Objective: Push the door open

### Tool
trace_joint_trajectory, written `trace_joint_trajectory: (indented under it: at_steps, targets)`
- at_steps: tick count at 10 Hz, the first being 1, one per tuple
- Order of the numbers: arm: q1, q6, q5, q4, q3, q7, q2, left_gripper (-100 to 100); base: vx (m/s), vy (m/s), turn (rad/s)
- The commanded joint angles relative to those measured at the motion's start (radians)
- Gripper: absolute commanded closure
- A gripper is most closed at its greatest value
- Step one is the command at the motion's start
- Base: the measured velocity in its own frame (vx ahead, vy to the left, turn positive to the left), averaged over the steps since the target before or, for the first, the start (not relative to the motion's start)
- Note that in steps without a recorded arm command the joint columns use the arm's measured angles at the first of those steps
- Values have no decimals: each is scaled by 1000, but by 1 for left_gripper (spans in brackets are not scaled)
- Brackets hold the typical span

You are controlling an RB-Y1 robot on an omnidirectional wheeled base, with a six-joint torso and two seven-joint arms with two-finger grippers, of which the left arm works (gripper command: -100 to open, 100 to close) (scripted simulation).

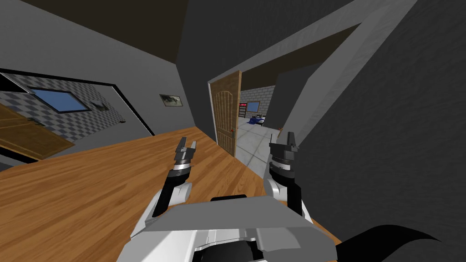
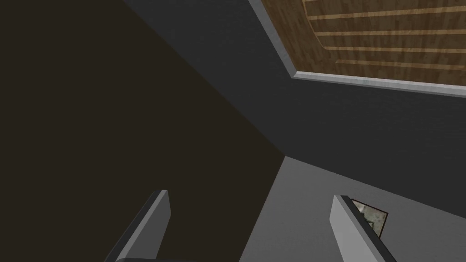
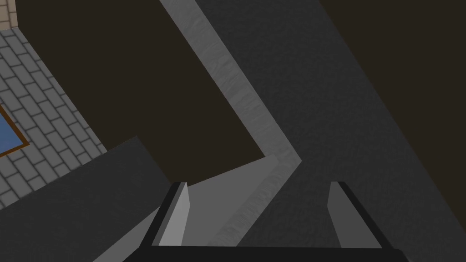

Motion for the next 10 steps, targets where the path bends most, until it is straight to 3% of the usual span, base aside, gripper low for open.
trace_joint_trajectory:
  at_steps: [1, 10]
  targets:
    - [-24, -4, 2, 43, -7, -2, 4, -100, 60, 29, -65]
    - [-172, -10, 17, 291, -47, -9, 25, -100, 87, 44, -73]
